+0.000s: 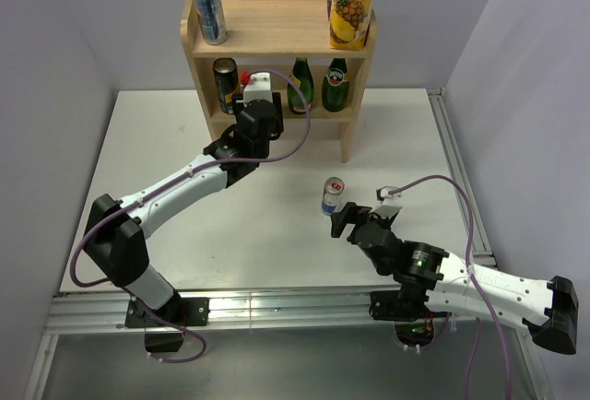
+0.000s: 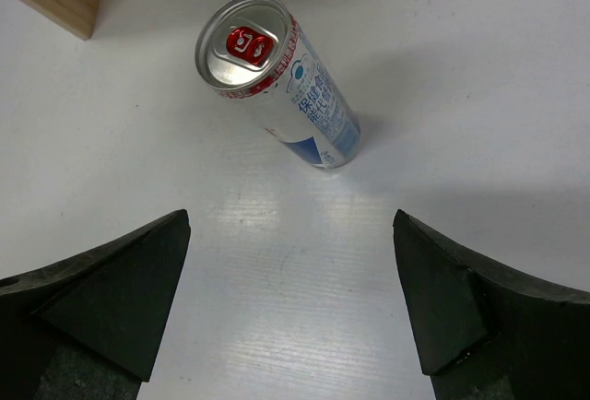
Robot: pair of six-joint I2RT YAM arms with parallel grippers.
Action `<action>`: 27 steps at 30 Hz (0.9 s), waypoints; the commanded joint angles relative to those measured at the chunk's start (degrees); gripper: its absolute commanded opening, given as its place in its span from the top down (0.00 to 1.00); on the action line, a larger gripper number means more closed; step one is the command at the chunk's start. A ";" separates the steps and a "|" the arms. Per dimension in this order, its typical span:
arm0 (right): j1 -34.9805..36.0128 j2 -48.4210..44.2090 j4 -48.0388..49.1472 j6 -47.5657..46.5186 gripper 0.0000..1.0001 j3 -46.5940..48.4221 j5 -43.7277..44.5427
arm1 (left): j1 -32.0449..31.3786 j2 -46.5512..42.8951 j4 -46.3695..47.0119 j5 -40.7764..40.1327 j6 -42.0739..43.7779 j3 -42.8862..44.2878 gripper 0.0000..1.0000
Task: Place and organize the beverage onto the shelf
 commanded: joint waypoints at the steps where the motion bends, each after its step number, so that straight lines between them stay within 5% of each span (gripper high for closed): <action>1: 0.32 -0.37 0.59 0.72 0.02 -0.44 1.87 | 0.70 0.81 4.10 -0.19 2.05 6.97 1.00; 23: 0.24 -1.43 0.59 0.81 0.02 -0.88 1.87 | 5.80 10.84 3.22 1.75 1.27 16.30 0.99; 26: 0.24 -1.52 0.59 0.72 0.02 -0.88 1.87 | 5.80 10.67 3.57 1.31 1.18 15.52 0.82; 27: 0.24 -1.78 0.59 0.81 0.02 -0.97 1.87 | 5.89 10.49 3.65 1.22 1.27 14.99 0.68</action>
